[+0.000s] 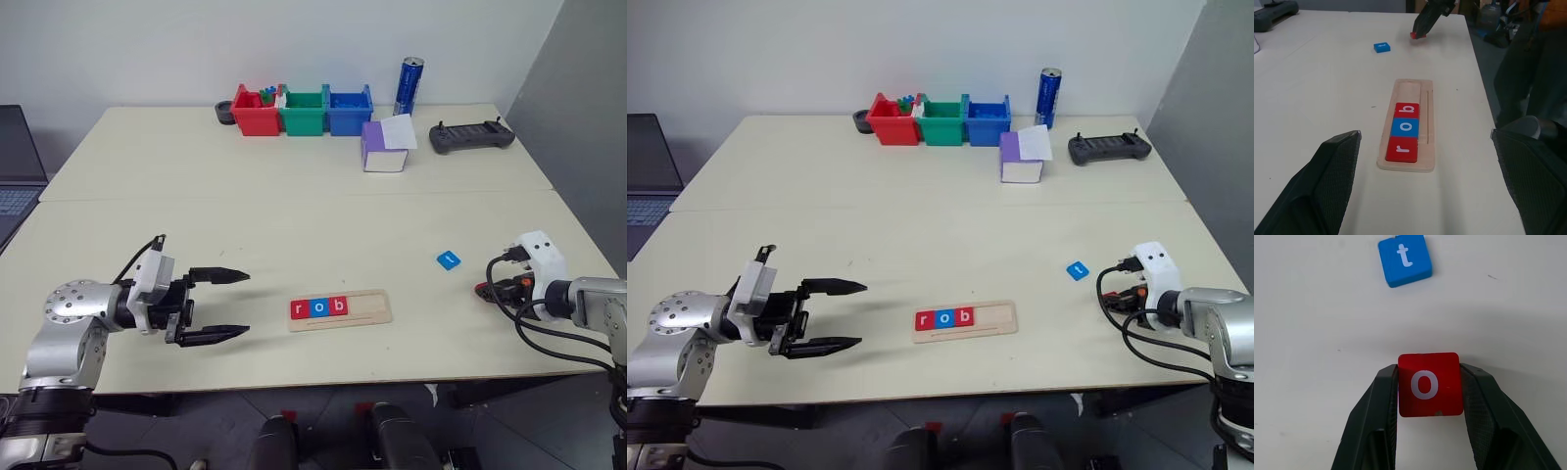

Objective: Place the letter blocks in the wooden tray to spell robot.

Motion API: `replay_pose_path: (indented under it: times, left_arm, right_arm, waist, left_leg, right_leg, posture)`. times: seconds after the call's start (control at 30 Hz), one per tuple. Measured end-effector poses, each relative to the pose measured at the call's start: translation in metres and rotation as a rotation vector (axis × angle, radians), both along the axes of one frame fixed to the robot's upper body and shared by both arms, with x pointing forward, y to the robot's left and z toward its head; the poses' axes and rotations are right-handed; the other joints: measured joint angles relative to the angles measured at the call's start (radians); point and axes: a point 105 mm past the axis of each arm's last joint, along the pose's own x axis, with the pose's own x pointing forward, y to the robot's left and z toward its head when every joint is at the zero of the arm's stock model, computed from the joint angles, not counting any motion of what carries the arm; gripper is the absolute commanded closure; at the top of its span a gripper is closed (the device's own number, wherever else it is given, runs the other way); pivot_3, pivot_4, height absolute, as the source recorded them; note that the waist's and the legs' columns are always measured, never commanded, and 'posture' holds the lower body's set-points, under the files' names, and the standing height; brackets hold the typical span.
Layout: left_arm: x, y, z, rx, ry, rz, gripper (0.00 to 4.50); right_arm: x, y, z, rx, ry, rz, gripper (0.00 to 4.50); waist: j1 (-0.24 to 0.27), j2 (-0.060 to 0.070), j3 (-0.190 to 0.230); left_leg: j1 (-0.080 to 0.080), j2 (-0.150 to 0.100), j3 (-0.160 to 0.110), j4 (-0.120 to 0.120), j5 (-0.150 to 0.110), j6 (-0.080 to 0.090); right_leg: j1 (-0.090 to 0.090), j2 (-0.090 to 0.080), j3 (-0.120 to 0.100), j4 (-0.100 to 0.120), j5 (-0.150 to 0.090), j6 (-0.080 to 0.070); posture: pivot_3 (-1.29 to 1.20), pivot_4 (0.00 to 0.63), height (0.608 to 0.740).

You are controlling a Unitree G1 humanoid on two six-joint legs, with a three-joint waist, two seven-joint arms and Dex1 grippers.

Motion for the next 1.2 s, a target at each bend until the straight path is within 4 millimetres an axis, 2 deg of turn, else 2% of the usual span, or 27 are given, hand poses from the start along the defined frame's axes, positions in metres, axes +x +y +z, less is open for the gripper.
replay_pose_path:
  times: [0.33, 0.53, 0.73, 0.93, 1.2]
  left_arm:
    - [0.013, -0.015, 0.009, -0.069, -0.061, 0.024, 0.0]
    - [0.014, -0.022, 0.007, -0.091, -0.061, 0.028, 0.0]
    - [0.014, -0.024, 0.003, -0.096, -0.047, 0.039, 0.0]
    - [0.015, -0.042, -0.002, -0.136, -0.024, 0.024, 0.0]
    - [0.015, -0.04, -0.003, -0.123, -0.022, 0.051, 0.0]
  right_arm:
    - [0.001, 0.002, -0.005, -0.005, 0.01, -0.013, 3.05]
    - [0.001, 0.013, -0.013, 0.008, 0.035, 0.011, 3.05]
    - [0.001, 0.014, -0.014, 0.005, 0.035, 0.007, 3.05]
    - [0.005, 0.02, -0.012, -0.002, 0.029, 0.023, 3.05]
    - [0.006, 0.023, -0.011, 0.002, 0.032, 0.033, 3.05]
  waist:
    - [0.0, 0.0, 0.0]
    - [0.0, 0.0, 0.0]
    - [0.0, 0.0, 0.0]
    - [-0.001, 0.0, 0.0]
    - [-0.001, 0.0, 0.0]
  left_leg:
    - [0.0, 0.0, 0.0, 0.0, 0.0, 0.0]
    - [-0.001, 0.0, 0.0, 0.0, 0.0, 0.0]
    - [0.0, 0.0, 0.0, 0.0, 0.0, 0.0]
    - [0.0, 0.0, -0.001, 0.0, 0.0, 0.0]
    - [-0.001, 0.0, -0.001, 0.0, 0.0, 0.0]
  right_leg:
    - [0.0, 0.0, 0.0, 0.0, 0.002, 0.003]
    - [0.0, 0.0, 0.0, 0.0, 0.002, 0.004]
    - [0.0, 0.0, 0.0, 0.0, 0.002, 0.003]
    - [0.0, 0.0, 0.0, 0.0, 0.002, 0.004]
    - [0.0, 0.0, 0.0, -0.001, 0.002, 0.003]
  posture:
    - [0.0, 0.15, 0.74]
    - [0.0, 0.15, 0.74]
    - [0.0, 0.15, 0.74]
    - [0.0, 0.15, 0.74]
    - [0.0, 0.15, 0.74]
